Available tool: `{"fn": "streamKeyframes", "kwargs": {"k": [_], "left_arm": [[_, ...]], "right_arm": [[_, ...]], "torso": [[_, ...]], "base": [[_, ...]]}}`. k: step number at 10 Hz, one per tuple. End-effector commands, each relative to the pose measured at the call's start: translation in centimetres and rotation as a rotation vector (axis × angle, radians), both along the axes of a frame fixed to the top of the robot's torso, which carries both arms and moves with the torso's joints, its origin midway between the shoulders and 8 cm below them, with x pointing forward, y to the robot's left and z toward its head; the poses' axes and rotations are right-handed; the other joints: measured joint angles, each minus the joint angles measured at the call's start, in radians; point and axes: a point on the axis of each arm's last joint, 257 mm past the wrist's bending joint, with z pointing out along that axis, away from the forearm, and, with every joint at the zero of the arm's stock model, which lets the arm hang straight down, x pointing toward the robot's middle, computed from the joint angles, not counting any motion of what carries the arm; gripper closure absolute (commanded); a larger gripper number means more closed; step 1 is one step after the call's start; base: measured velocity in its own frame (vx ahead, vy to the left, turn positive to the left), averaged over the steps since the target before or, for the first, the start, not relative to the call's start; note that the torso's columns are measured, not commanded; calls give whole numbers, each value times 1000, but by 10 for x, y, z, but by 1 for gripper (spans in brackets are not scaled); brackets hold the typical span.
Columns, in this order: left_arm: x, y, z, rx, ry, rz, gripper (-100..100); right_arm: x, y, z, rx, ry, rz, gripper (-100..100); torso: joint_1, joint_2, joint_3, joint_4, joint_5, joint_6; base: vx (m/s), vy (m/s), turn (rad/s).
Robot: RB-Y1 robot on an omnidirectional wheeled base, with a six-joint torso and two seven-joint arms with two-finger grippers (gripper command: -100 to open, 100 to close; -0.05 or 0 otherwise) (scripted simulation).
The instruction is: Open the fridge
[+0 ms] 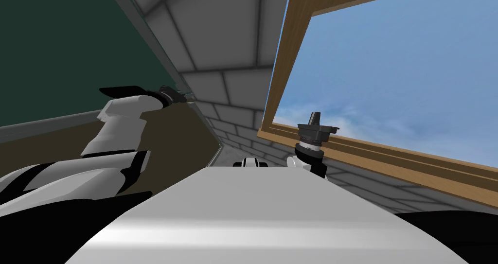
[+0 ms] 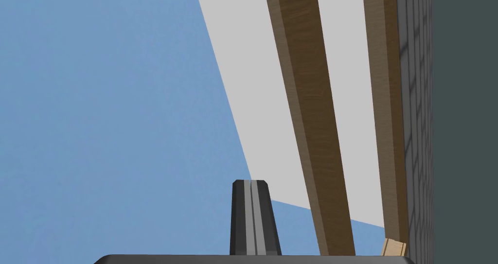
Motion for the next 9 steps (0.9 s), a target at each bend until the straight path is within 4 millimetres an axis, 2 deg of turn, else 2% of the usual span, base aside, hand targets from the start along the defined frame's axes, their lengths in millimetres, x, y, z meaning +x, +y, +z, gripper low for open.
{"fn": "streamKeyframes", "kwargs": {"k": [1,2,3,5,6,8,9], "left_arm": [[7,-34,4,2,-7,-76,100],[9,-50,4,1,-8,-110,100],[9,-50,4,1,-8,-110,100],[12,-84,4,-3,-7,-179,100],[12,-84,4,-3,-7,-179,100],[13,-117,4,-7,-5,-250,100],[13,-117,4,-7,-5,-250,100]], "right_arm": [[0,0,0,0,0,0,0],[0,0,0,0,0,0,0],[0,0,0,0,0,0,0],[0,0,0,0,0,0,0],[0,0,0,0,0,0,0],[0,0,0,0,0,0,0],[0,0,0,0,0,0,0]], "torso": [[2,1,0,1,0,-1],[2,4,2,0,1,1],[1,5,3,1,0,1],[0,1,0,2,-1,-1],[-3,4,2,1,-1,2],[-1,3,1,1,-1,2],[-2,2,1,1,-1,4]], "base": [[-259,-35,-26],[-278,-38,-63],[-171,-32,-63],[-165,-67,-17],[-183,-61,-27],[-195,-39,-35],[-177,-32,-40]]}}
